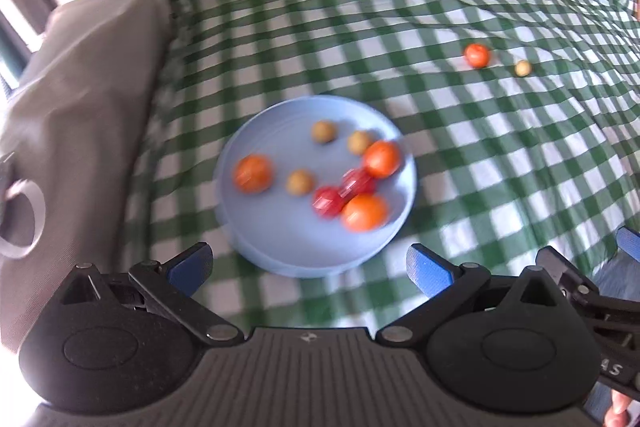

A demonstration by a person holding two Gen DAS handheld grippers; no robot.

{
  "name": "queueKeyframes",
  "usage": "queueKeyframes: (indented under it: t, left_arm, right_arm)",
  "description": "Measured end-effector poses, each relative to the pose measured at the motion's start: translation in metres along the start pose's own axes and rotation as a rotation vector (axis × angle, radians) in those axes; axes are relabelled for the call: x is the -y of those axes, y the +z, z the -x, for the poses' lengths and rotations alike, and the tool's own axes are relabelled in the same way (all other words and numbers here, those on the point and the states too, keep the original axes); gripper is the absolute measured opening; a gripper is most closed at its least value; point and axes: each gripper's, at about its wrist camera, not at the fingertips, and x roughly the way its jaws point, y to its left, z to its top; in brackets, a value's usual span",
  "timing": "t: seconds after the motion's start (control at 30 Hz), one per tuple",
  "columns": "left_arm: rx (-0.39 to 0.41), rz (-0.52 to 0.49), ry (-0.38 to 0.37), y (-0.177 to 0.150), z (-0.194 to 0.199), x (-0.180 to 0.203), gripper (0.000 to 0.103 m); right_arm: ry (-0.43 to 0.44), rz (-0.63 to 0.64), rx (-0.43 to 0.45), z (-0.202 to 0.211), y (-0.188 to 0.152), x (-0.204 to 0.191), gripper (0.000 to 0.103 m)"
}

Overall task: Organize fruits
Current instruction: 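Move both tools from the plate toward the last two fruits, then grasp an orange fruit with the left gripper while the right gripper grasps a tan fruit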

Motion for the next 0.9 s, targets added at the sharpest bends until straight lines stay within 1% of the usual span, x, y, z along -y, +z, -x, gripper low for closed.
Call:
queueKeyframes:
  t: [0.1,0.23,0.33,0.4,0.5,0.63,0.7,0.77,0.83,0.9]
  left_arm:
    - [0.027,-0.033,-0.037,0.029,-0.02,0.024,0.103]
    - [0.069,-0.088,-0.081,0.075,-0.053,0.063,0.103]
    - [0.09,-0.12,-0.113,0.115,-0.089,0.093,0.103]
    - [0.08,-0.136,-0.135,0.141,-0.114,0.113,0.103]
    - [0.064,-0.154,-0.182,0.173,-0.152,0.139,0.103]
    - [0.033,-0.152,-0.225,0.204,-0.194,0.168,0.103]
    - [0.025,-0.166,-0.224,0.215,-0.211,0.18,0.103]
    - [0.016,-0.187,-0.201,0.223,-0.226,0.189,0.103]
    - [-0.003,-0.201,-0.203,0.228,-0.236,0.191,0.103]
    - [-0.001,-0.189,-0.216,0.229,-0.239,0.189,0.103]
  right_arm:
    - [-0.077,-0.016,0.029,-0.024,0.008,0.02,0.102]
    - [-0.16,-0.022,0.078,-0.07,0.025,0.051,0.102]
    - [-0.239,0.003,0.119,-0.108,0.043,0.076,0.102]
    - [-0.273,0.019,0.142,-0.136,0.056,0.091,0.102]
    - [-0.273,0.044,0.133,-0.177,0.074,0.111,0.102]
    - [-0.233,0.081,0.111,-0.224,0.09,0.127,0.102]
    - [-0.209,0.08,0.111,-0.243,0.098,0.134,0.102]
    - [-0.207,0.071,0.115,-0.261,0.105,0.137,0.102]
    - [-0.185,0.047,0.124,-0.271,0.11,0.143,0.102]
    - [-0.177,0.022,0.121,-0.275,0.113,0.147,0.102]
